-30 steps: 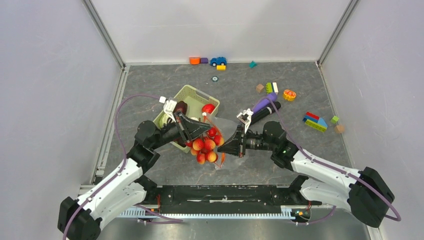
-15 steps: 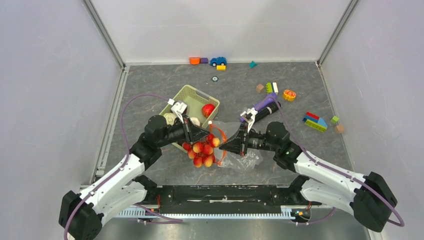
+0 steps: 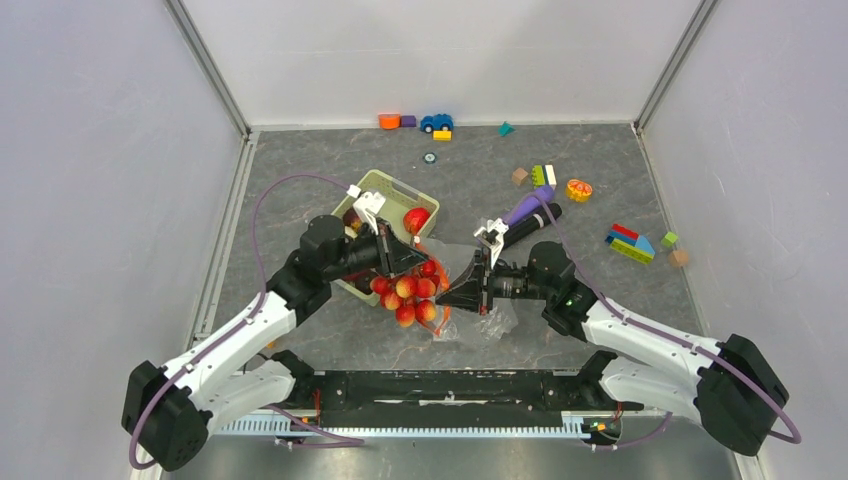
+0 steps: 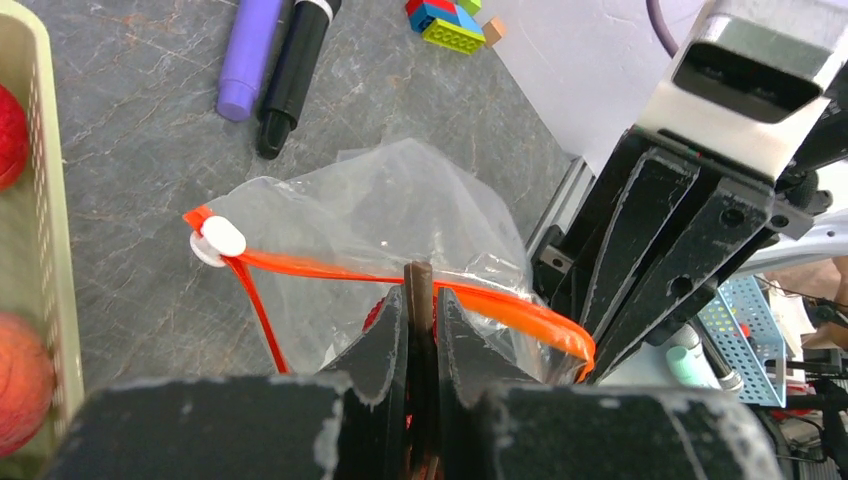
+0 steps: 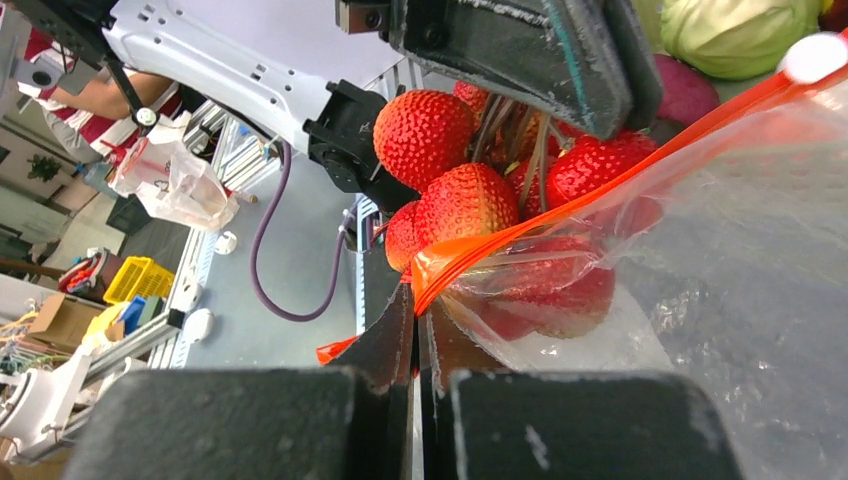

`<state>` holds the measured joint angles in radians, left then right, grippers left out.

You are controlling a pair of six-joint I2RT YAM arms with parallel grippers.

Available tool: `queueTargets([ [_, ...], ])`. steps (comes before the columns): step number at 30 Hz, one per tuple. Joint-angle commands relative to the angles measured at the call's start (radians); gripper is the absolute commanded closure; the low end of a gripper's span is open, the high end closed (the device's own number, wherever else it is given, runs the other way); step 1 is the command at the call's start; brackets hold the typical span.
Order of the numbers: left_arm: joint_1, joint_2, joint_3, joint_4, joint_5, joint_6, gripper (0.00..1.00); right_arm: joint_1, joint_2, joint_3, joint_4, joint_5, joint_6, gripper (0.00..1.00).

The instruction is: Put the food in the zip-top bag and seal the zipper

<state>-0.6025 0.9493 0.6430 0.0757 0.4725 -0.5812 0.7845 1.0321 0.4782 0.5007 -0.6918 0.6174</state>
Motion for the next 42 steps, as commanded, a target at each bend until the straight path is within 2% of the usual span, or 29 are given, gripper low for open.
queueTargets([
  [1,-0.013,0.016,0.087,0.029,-0.031,-0.065,0.98,0.005,0.003,0.022,0.048,-0.073,-0.077,1.0],
  [6,-0.02,0.046,0.158,0.005,-0.075,-0.162,0.98,0.018,-0.016,0.018,-0.018,-0.063,-0.195,1.0],
  [11,-0.066,0.096,0.286,-0.175,-0.147,-0.132,0.98,0.053,-0.019,0.05,-0.169,0.052,-0.367,1.0],
  [14,-0.071,0.09,0.356,-0.278,-0.205,-0.107,0.98,0.058,-0.013,0.055,-0.225,0.152,-0.4,1.0],
  [17,-0.072,0.057,0.379,-0.302,-0.254,-0.125,0.98,0.058,-0.009,0.042,-0.206,0.185,-0.384,1.0],
  [21,-0.073,0.023,0.306,-0.172,-0.248,-0.245,0.98,0.058,-0.033,0.001,-0.097,0.191,-0.315,1.0],
  [27,-0.074,0.024,0.145,0.161,-0.251,-0.475,0.98,0.058,-0.049,-0.072,0.119,0.173,-0.153,1.0],
  [31,-0.134,0.05,0.112,0.231,-0.372,-0.512,0.98,0.058,-0.043,-0.082,0.171,0.15,-0.132,1.0],
  [36,-0.14,0.048,0.1,0.25,-0.443,-0.548,0.98,0.058,-0.032,-0.084,0.13,0.155,-0.165,1.0],
  [42,-0.14,-0.023,0.132,0.164,-0.5,-0.468,0.98,0.058,-0.08,-0.069,-0.121,0.32,-0.287,1.0],
])
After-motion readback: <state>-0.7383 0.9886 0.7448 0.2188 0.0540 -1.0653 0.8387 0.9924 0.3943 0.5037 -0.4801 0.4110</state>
